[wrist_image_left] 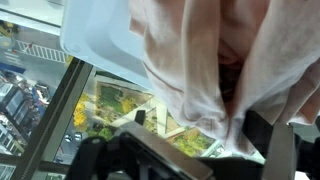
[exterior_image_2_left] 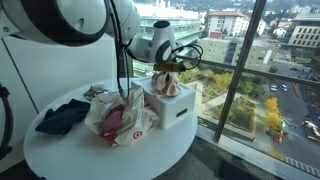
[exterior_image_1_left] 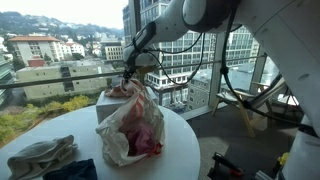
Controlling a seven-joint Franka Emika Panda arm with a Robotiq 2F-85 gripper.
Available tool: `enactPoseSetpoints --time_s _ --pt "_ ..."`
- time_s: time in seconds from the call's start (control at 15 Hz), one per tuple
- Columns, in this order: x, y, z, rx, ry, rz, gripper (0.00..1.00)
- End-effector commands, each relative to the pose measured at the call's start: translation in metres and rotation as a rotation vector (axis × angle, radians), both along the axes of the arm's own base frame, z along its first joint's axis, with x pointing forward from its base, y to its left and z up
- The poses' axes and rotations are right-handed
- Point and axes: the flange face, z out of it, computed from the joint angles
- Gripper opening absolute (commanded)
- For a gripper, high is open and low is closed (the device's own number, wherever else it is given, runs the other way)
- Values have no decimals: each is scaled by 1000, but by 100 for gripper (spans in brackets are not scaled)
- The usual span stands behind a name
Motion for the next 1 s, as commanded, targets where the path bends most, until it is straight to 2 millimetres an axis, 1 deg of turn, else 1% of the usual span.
enactPoseSetpoints --time_s 0.0,0.13,0.2,0.27,0.33,0.4,0.47,0.53,0.6,0.67,0.93 --pt "20 -8 -25 -71 -39 -102 100" --pt "21 -4 -37 -61 -19 -129 100" --pt "21 2 -39 -50 -12 -128 98" --pt "20 9 -39 -37 -9 -123 74" --pt "19 15 -39 -25 -8 -124 73" --pt "17 22 -35 -11 -8 -119 70" --pt "16 28 -32 -6 -15 -120 63" --pt "15 32 -29 0 -17 -124 53" --pt "13 35 -27 13 -13 -132 45" --pt "10 36 -26 31 -11 -145 39" --pt "-4 42 -21 158 29 -166 8"
